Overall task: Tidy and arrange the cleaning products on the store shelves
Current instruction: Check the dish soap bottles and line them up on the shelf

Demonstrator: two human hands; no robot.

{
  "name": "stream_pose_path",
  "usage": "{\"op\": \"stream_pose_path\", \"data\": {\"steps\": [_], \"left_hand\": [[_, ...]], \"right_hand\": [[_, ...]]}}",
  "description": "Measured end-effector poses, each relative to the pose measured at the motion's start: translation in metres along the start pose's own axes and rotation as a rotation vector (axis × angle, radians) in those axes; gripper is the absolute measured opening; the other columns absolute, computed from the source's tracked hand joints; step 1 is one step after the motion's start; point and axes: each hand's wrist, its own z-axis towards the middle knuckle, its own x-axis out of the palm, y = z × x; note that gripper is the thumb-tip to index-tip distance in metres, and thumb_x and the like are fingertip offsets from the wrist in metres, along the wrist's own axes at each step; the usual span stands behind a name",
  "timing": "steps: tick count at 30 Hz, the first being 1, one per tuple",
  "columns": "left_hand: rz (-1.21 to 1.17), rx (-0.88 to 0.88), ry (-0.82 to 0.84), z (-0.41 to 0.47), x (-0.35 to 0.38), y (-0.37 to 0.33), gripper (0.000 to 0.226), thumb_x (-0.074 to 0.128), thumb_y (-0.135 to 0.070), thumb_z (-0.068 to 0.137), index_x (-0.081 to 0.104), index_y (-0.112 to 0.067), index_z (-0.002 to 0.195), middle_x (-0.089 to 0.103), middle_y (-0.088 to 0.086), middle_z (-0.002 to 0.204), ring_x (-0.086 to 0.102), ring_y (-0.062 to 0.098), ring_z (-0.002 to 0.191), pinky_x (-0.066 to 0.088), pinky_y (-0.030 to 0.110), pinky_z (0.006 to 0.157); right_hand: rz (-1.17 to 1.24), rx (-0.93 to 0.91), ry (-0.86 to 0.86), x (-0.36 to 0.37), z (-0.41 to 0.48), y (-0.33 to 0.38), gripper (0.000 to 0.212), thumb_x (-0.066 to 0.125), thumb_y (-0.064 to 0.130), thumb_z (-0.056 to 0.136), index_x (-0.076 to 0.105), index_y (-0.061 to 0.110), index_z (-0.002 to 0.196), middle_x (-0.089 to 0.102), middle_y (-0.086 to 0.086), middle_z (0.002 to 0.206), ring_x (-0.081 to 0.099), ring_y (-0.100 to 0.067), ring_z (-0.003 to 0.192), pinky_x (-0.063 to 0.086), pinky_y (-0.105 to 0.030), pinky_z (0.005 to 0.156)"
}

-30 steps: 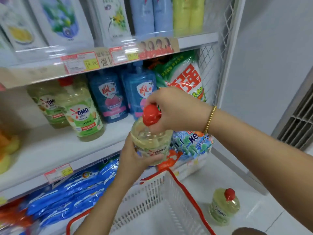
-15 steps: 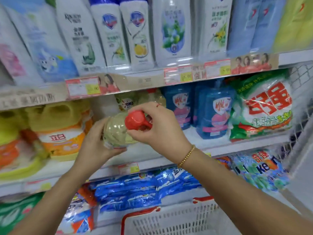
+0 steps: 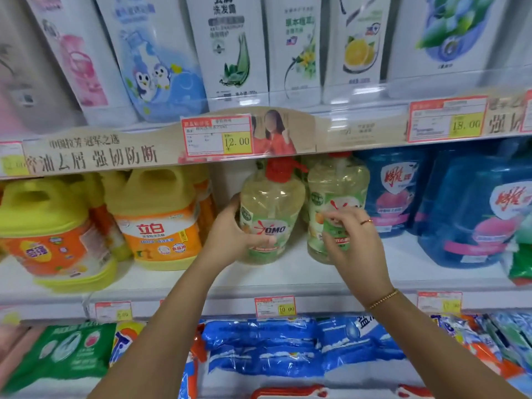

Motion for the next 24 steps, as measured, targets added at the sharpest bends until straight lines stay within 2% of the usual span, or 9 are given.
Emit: {"op": "stream_pose_path", "data": {"steps": [3, 5, 9, 14, 20, 24], "left_hand": [[-0.062, -0.041, -0.023, 0.022, 0.007, 0.007, 0.076, 0.091, -0.019, 0.058, 0.050, -0.023, 0.123, 0.066, -0.015, 0.103, 0.063, 0.003, 0.094, 0.052, 0.023, 0.081], [-0.126, -0.087, -0.047, 0.038, 0.013, 0.014, 0.080, 0.091, -0.021, 0.058, 0.051, -0.019, 0.127, 0.067, -0.008, 0.111, 0.065, 0.013, 0.101, 0.053, 0.037, 0.091], [-0.262, -0.098, 0.009, 0.058, 0.020, 0.019, 0.089, 0.092, -0.041, 0.046, 0.055, -0.023, 0.125, 0.069, -0.004, 0.118, 0.065, 0.021, 0.110, 0.049, 0.052, 0.097], [-0.329, -0.085, 0.046, 0.072, 0.027, 0.027, 0.082, 0.090, -0.035, 0.054, 0.052, -0.028, 0.127, 0.068, -0.005, 0.119, 0.063, 0.018, 0.113, 0.048, 0.050, 0.099], [-0.375, -0.042, 0.072, 0.082, 0.041, 0.027, 0.074, 0.085, -0.024, 0.065, 0.050, -0.023, 0.131, 0.068, -0.002, 0.119, 0.065, 0.016, 0.110, 0.052, 0.045, 0.095], [-0.355, -0.053, 0.016, 0.079, 0.048, 0.029, 0.060, 0.081, -0.029, 0.069, 0.055, -0.025, 0.124, 0.069, -0.004, 0.116, 0.067, 0.013, 0.105, 0.054, 0.041, 0.092]], "right_hand": [[-0.017, 0.023, -0.065, 0.006, -0.008, -0.023, 0.035, 0.072, -0.001, 0.076, 0.059, 0.009, 0.107, 0.044, 0.002, 0.110, 0.046, -0.006, 0.097, 0.044, -0.020, 0.083], [-0.031, 0.080, -0.073, 0.009, -0.013, -0.037, 0.038, 0.076, 0.001, 0.074, 0.054, 0.008, 0.105, 0.044, 0.000, 0.106, 0.044, -0.005, 0.093, 0.045, -0.021, 0.077], [-0.032, 0.110, -0.041, 0.012, -0.014, -0.050, 0.041, 0.079, 0.005, 0.072, 0.050, 0.008, 0.101, 0.042, 0.001, 0.102, 0.047, -0.009, 0.086, 0.038, -0.008, 0.068], [-0.037, 0.080, -0.044, 0.015, -0.016, -0.054, 0.038, 0.078, 0.004, 0.071, 0.050, 0.008, 0.097, 0.040, 0.002, 0.101, 0.043, -0.005, 0.084, 0.039, -0.002, 0.068], [-0.057, 0.063, -0.032, 0.015, -0.016, -0.052, 0.037, 0.078, 0.004, 0.072, 0.049, 0.006, 0.095, 0.038, 0.001, 0.102, 0.048, -0.012, 0.083, 0.038, -0.008, 0.067], [-0.071, 0.064, -0.019, 0.013, -0.016, -0.049, 0.036, 0.076, 0.004, 0.072, 0.049, 0.007, 0.095, 0.037, 0.002, 0.102, 0.047, -0.012, 0.084, 0.035, -0.006, 0.066]]}}
